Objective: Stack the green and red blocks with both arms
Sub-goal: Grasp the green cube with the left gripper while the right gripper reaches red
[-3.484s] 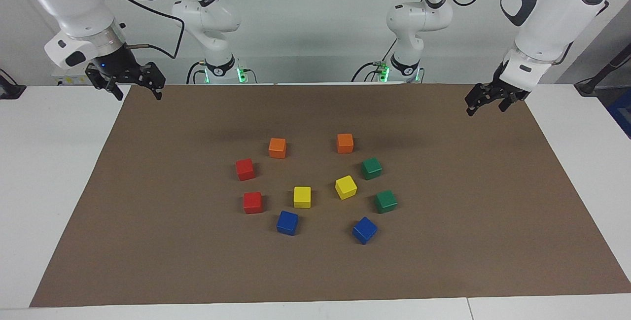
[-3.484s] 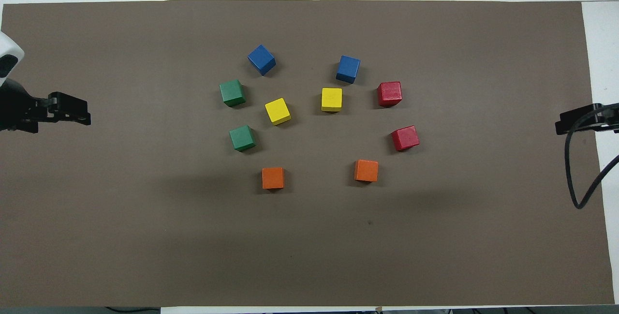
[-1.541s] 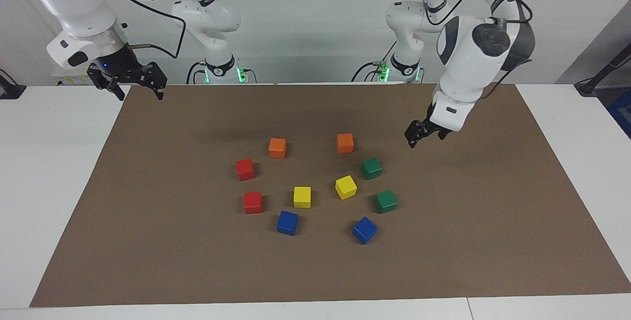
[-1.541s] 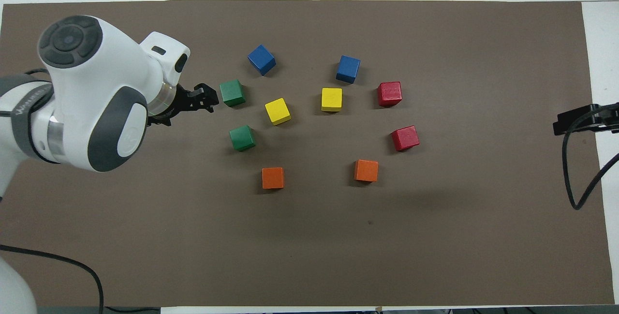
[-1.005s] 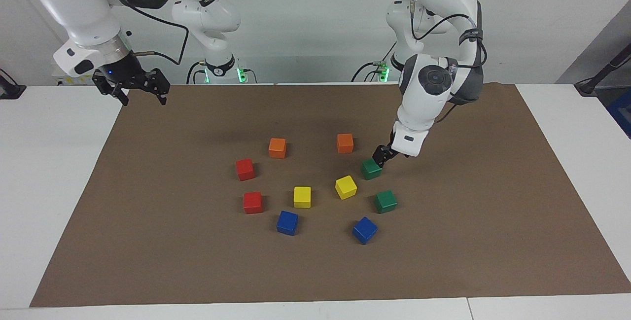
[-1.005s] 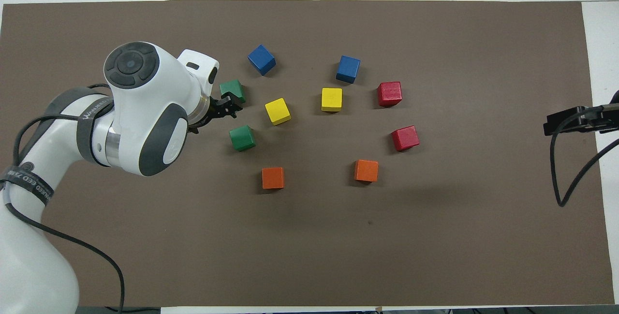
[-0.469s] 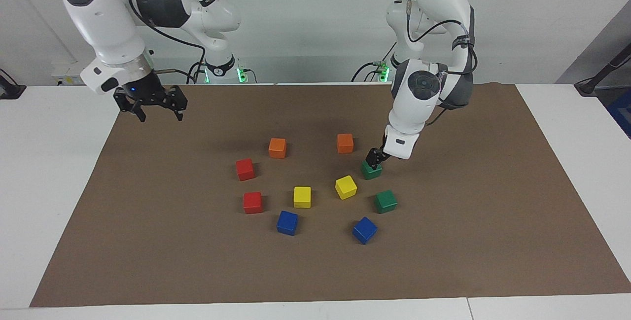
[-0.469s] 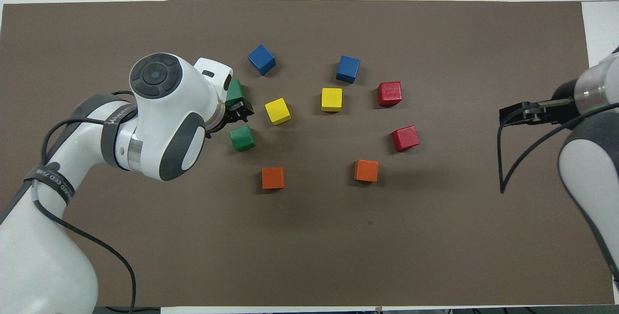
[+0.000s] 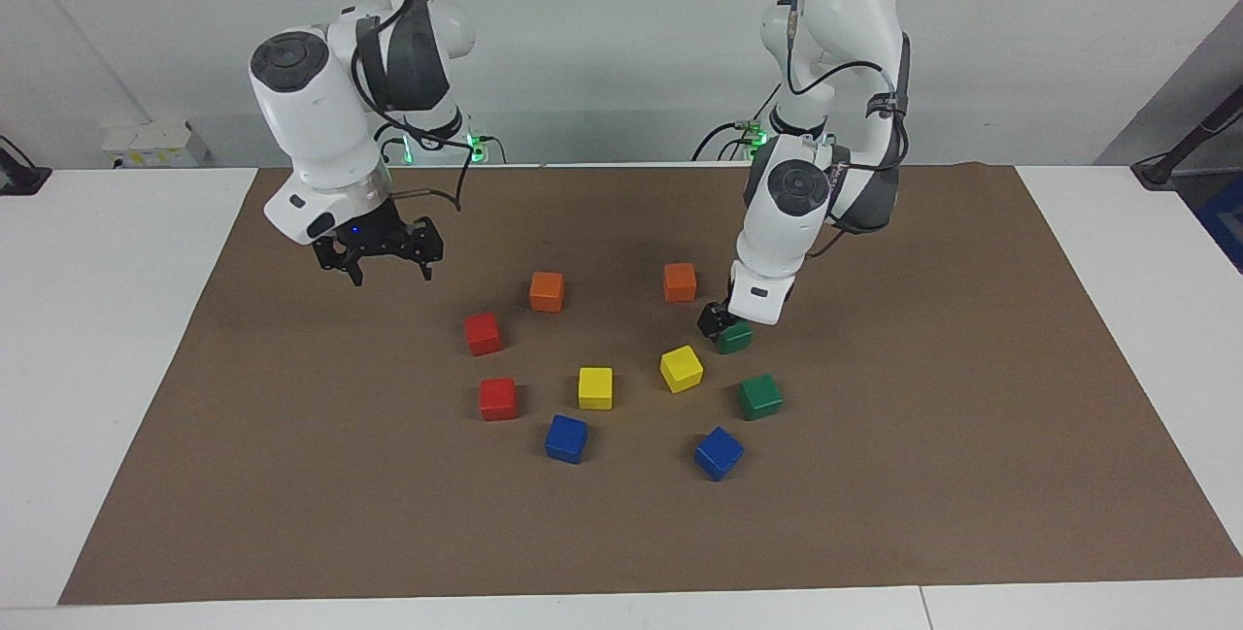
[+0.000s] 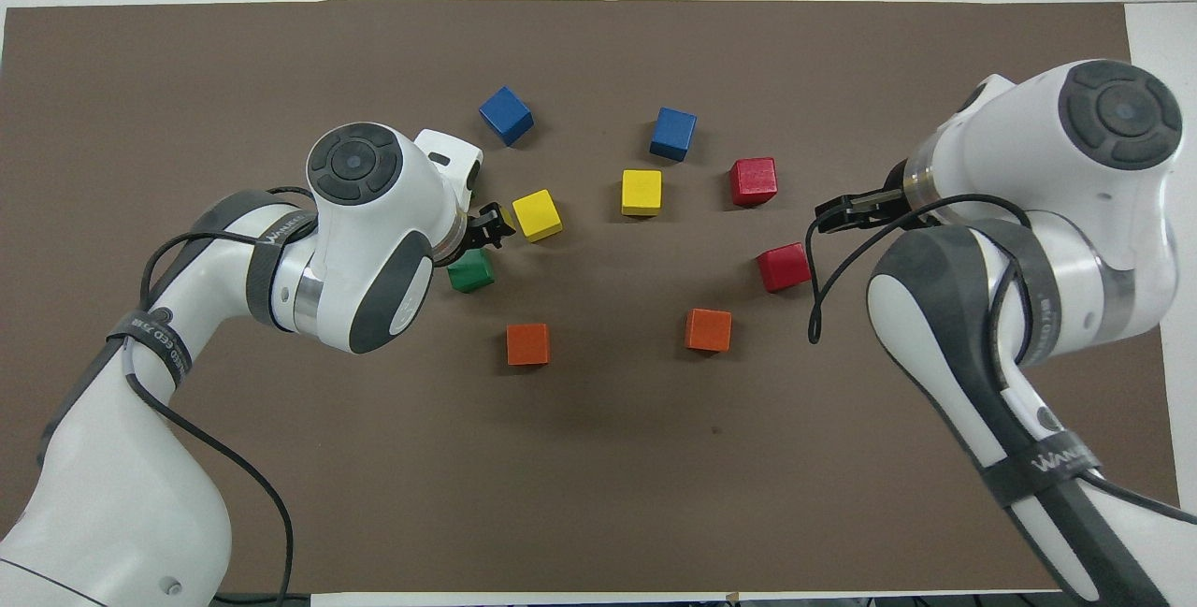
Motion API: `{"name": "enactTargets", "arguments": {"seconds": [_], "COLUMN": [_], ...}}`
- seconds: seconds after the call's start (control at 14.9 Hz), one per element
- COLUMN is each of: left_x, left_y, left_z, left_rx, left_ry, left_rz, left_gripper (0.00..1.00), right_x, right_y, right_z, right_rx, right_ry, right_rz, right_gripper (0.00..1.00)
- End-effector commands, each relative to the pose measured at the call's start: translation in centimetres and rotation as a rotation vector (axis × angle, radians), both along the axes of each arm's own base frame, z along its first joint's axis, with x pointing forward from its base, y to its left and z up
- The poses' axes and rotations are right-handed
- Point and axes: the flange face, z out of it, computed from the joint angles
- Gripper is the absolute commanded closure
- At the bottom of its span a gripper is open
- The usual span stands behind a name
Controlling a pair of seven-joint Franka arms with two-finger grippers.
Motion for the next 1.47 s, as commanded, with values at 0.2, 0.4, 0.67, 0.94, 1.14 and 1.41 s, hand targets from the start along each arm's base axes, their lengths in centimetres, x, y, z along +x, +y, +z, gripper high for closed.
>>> {"name": "enactTargets", "arguments": {"seconds": [0.2,0.4,0.67,0.94,1.14,1.41], "left_x": [-1.3,-1.2,-1.5,-1.4,-1.7,-2.2], "left_y": [0.6,0.5,0.6,0.6,0.2,-0.8], "left_z": [-1.4,-1.7,-2.6,-3.0,-3.4,-3.4], "left_rx": [0.005,-0.001,-0.006,-0.005,-0.002,-0.003], "left_ry": [-0.007,-0.018,-0.029,-0.027,-0.022,-0.021], "left_rz": [-0.060,-0.056,-0.042,-0.026,-0.016,-0.022], "left_gripper": [0.00,0.00,0.00,0.00,0.00,0.29], "right_x": [0.5,0.4,-1.0,-1.9,-2.9,-2.8], "right_y": [2.7,3.2,4.0,3.7,3.5,3.5], "right_z": [-2.6,-4.6,-6.3,-6.7,-7.3,-7.7], "right_rx": [0.018,0.022,0.011,-0.006,-0.013,-0.012], "right_ry": [-0.015,-0.022,0.025,0.093,0.112,0.111], "right_rz": [0.000,0.007,0.025,0.029,0.030,0.030], "right_gripper": [0.00,0.00,0.00,0.00,0.00,0.00]}}
